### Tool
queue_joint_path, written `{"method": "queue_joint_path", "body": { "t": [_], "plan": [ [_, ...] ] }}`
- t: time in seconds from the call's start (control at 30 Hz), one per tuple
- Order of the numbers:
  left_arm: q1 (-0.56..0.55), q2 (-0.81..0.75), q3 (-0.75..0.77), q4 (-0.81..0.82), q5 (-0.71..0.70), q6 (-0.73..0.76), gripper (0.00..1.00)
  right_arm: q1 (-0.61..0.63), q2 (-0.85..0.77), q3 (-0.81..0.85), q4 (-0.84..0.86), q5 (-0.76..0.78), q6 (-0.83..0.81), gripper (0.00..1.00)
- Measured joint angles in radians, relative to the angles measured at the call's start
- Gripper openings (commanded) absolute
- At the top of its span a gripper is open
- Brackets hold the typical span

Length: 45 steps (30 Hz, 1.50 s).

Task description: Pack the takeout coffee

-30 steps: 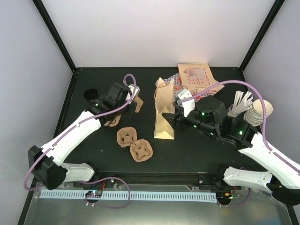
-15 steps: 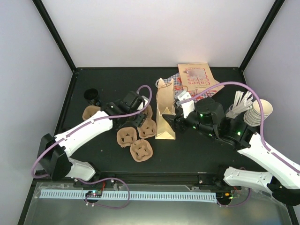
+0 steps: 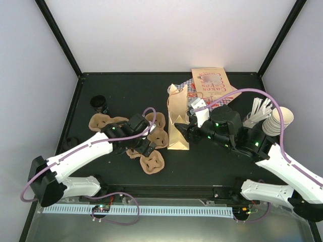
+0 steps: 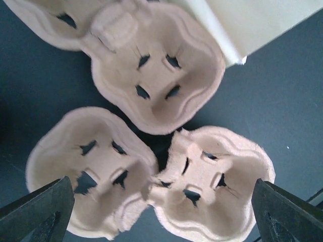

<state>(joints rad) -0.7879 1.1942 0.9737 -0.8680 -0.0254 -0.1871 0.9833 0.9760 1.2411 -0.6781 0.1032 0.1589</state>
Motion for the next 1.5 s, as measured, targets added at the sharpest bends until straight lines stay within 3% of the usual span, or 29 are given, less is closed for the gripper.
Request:
{"method": "queue_joint_path", "body": {
  "t": [0.43, 0.9, 1.5],
  "plan": [
    [-0.056, 0.019, -0.132, 0.033, 0.014, -0.170, 0.99, 0.000, 0.000, 0.000, 0.003, 0.002, -0.001, 0.73],
    [-0.074, 0.150, -0.150, 0.078, -0.021, -0.218, 0.99, 0.000, 0.000, 0.000, 0.006, 0.001, -0.005, 0.73],
    [-0.076, 0.218, -0.164, 0.032, -0.087, -0.325, 0.85, -0.001, 0.007, -0.003, 0.021, 0.000, -0.024, 0.73]
  ]
}}
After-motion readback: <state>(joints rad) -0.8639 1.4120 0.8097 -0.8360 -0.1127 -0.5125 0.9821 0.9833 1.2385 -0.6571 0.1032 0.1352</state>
